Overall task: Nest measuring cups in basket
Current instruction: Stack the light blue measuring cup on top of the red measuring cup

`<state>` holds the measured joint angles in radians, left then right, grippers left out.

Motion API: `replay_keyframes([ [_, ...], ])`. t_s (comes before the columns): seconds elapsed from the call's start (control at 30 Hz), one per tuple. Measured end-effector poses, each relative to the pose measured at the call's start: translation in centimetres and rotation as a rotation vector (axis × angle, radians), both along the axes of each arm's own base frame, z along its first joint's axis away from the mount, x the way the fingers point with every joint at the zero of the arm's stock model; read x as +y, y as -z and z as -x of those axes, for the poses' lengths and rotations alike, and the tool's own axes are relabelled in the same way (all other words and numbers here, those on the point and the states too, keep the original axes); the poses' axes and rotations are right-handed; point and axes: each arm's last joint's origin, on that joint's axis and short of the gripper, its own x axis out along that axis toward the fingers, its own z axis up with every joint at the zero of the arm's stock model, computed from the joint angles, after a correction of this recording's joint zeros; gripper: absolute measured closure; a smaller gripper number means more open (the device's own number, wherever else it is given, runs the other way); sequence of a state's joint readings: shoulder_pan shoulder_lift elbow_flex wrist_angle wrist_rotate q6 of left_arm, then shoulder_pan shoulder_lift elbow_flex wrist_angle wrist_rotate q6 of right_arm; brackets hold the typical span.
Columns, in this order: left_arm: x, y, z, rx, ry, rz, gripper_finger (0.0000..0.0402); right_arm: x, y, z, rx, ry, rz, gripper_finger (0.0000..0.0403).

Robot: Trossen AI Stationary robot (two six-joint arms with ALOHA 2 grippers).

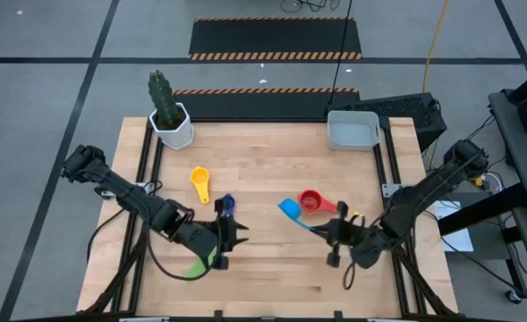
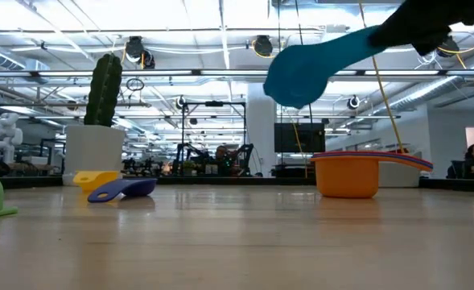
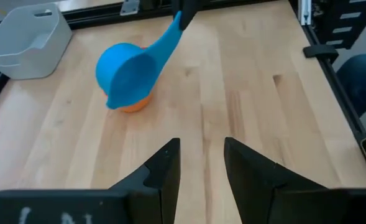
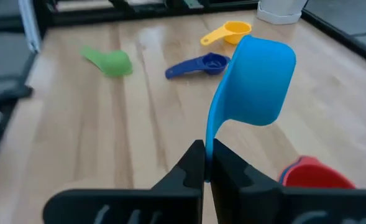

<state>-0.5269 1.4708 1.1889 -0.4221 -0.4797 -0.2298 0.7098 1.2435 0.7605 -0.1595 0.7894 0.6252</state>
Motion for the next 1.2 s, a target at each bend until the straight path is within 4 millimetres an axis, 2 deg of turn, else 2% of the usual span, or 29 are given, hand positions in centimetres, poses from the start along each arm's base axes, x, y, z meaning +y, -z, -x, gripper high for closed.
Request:
replay_keyframes([
  [0.17,0.3,0.0,-0.2,0.0,-0.003,-0.011,0.0275,-1.0,1.2,2.0,-0.12,-0.007,-0.086,0.0403],
  [0.57,0.6,-0.1,-0.4,-0.007,-0.009,0.002,0.0275,-4.1,4.3,5.7,-0.24,-0.064,-0.333,0.0403],
  [0.8,0.5,-0.1,-0.4,-0.014,-0.044,0.056,0.0275,-6.1,6.9,8.0,-0.382,-0.121,-0.447,0.0403],
  [0.9,0.5,-0.1,-0.4,-0.015,-0.058,0.079,0.0275,-6.4,5.9,8.2,-0.484,-0.109,-0.524,0.0403],
  [1.2,-0.6,1.0,-0.8,0.001,-0.045,0.08,0.0275,-7.0,5.9,8.1,-0.49,-0.073,-0.509,0.0403],
])
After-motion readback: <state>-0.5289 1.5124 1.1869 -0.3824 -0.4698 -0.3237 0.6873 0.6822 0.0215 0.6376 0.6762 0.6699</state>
